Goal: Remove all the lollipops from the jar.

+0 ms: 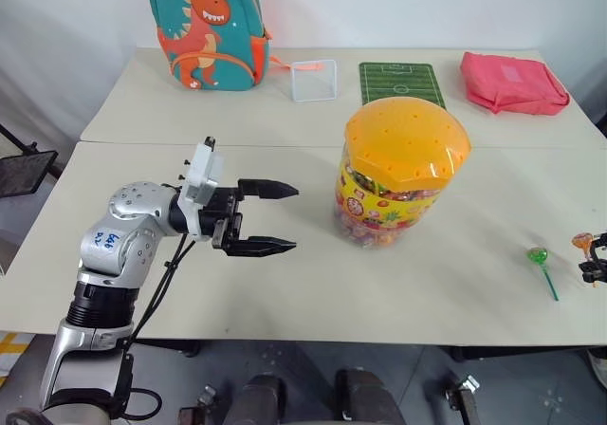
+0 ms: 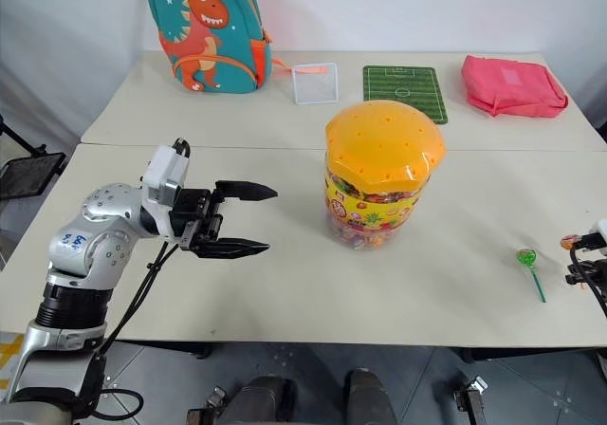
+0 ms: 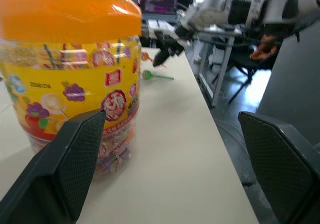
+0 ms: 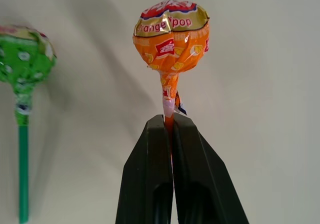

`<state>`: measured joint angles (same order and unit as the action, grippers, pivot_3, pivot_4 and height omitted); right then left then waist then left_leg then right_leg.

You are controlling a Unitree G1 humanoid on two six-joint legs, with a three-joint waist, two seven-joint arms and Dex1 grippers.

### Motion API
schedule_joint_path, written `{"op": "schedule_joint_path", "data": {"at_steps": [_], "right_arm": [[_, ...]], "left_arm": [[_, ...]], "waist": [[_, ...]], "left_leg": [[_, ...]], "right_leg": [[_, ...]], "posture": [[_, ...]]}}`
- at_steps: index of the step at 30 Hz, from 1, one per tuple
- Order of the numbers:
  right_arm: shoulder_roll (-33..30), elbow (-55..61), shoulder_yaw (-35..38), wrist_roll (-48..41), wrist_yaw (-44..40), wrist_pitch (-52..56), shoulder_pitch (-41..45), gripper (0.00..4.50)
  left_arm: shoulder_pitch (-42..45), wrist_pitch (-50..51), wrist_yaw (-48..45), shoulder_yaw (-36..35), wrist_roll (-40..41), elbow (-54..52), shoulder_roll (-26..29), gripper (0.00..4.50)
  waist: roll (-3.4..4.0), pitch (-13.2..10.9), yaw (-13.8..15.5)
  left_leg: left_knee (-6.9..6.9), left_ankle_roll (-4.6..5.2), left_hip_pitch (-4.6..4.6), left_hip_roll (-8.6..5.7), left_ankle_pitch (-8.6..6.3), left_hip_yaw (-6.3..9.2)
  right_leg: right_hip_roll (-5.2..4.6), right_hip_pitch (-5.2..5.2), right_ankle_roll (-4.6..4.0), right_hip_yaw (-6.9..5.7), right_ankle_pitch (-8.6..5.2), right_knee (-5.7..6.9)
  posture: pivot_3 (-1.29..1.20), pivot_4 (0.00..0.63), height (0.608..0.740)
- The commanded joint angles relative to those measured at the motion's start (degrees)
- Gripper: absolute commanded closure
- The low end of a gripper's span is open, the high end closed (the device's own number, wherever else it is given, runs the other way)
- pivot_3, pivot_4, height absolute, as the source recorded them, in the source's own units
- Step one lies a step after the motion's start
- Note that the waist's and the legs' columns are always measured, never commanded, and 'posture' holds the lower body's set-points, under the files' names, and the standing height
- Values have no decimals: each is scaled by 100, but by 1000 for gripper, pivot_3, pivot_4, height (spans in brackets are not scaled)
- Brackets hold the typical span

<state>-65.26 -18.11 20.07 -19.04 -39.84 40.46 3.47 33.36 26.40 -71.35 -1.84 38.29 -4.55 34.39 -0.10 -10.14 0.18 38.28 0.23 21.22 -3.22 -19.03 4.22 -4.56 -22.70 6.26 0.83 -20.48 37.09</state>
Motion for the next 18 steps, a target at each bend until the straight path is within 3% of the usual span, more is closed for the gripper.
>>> {"op": "schedule_joint_path", "data": {"at_steps": [1, 2, 8, 10, 13, 18], "right_arm": [[-76, 172, 278, -30, -179, 228, -128, 3996], [-99, 212, 350, -44, -228, 259, -182, 3810], [-229, 407, 984, -58, -587, 152, -493, 1745], [-265, 607, 1448, -86, -938, -155, -763, 1064], [205, 1426, 2302, -712, -2069, -1254, -1007, 24], [867, 2735, 2420, -1510, -2587, -1614, -1006, 24]], "left_arm": [[36, 10, 15, -202, 151, -254, 80, 0], [19, 7, 30, -237, 157, -254, 90, 0], [-89, -82, 189, -413, 76, -247, 144, 0], [-240, -138, 320, -497, -110, -129, 267, 0], [-513, -487, 362, -479, -575, 87, 559, 0], [-1191, -1157, 361, -763, -998, 406, 869, 0]], "waist": [[0, 0, 1], [0, 0, 1], [1, 0, 0], [1, 1, 4], [0, 0, -19], [-3, -2, -38]], "left_leg": [[0, 0, 0, 0, 0, 0], [-1, 0, 0, 0, 0, 0], [-1, -1, -1, 0, 0, -2], [-3, -1, -1, 0, 0, -1], [-14, -1, -6, 1, 0, -2], [-17, -7, -15, 10, -3, -4]], "right_leg": [[0, 0, 0, 0, 0, 0], [0, 0, 0, -1, 0, 1], [1, 0, 0, 0, 0, -1], [1, 0, 0, -1, 0, 0], [4, 0, 0, 1, 0, -3], [11, 4, 0, 3, 0, -4]], "posture": [[0, 150, 740], [0, 150, 740], [0, 150, 740], [0, 150, 740], [0, 150, 740], [0, 150, 740]]}}
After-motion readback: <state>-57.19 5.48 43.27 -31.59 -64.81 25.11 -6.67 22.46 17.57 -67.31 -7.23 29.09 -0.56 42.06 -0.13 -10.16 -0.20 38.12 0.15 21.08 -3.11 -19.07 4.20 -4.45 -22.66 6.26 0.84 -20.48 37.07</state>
